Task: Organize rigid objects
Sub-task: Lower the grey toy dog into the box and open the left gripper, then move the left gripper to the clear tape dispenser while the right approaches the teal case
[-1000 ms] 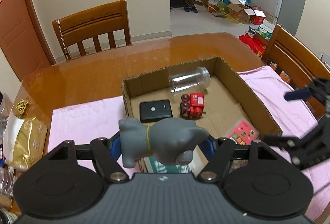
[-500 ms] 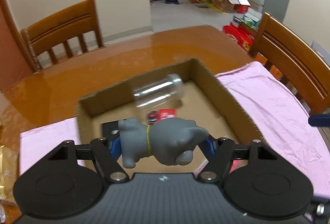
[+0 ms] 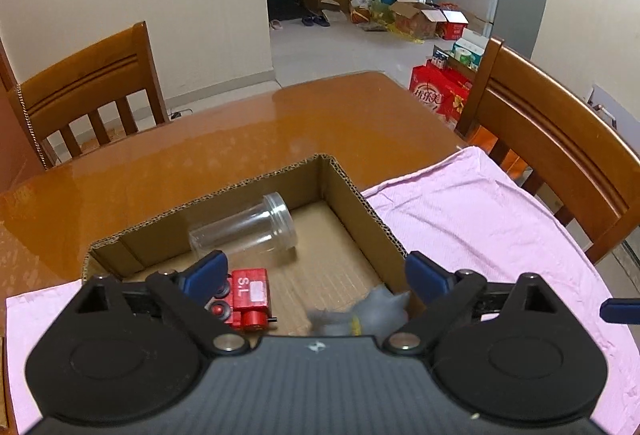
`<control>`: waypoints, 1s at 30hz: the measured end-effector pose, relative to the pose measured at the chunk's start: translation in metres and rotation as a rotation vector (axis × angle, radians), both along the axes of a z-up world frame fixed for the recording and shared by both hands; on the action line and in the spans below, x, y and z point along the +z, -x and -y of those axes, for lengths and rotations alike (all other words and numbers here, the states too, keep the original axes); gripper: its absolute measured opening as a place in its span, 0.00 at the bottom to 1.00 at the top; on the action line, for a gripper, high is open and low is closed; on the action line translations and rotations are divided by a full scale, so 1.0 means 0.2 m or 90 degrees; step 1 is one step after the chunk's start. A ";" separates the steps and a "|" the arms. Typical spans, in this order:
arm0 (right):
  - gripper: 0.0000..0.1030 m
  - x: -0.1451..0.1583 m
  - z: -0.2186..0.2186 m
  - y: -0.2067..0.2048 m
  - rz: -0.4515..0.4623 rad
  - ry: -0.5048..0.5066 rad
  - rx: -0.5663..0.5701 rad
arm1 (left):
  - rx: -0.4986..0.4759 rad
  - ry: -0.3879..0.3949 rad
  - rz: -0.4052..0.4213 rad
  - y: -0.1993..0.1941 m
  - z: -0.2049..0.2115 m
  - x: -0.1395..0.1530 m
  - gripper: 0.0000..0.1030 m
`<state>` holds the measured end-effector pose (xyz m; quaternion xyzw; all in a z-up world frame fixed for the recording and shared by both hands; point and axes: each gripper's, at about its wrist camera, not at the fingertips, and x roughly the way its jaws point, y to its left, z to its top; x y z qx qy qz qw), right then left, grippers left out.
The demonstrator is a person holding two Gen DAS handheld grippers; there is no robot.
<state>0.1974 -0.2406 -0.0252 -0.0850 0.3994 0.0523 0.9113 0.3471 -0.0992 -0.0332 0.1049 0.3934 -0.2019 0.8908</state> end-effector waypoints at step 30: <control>1.00 -0.34 0.08 0.20 -0.072 -0.034 -0.079 | 0.149 0.015 -0.004 0.64 -0.43 -0.10 0.98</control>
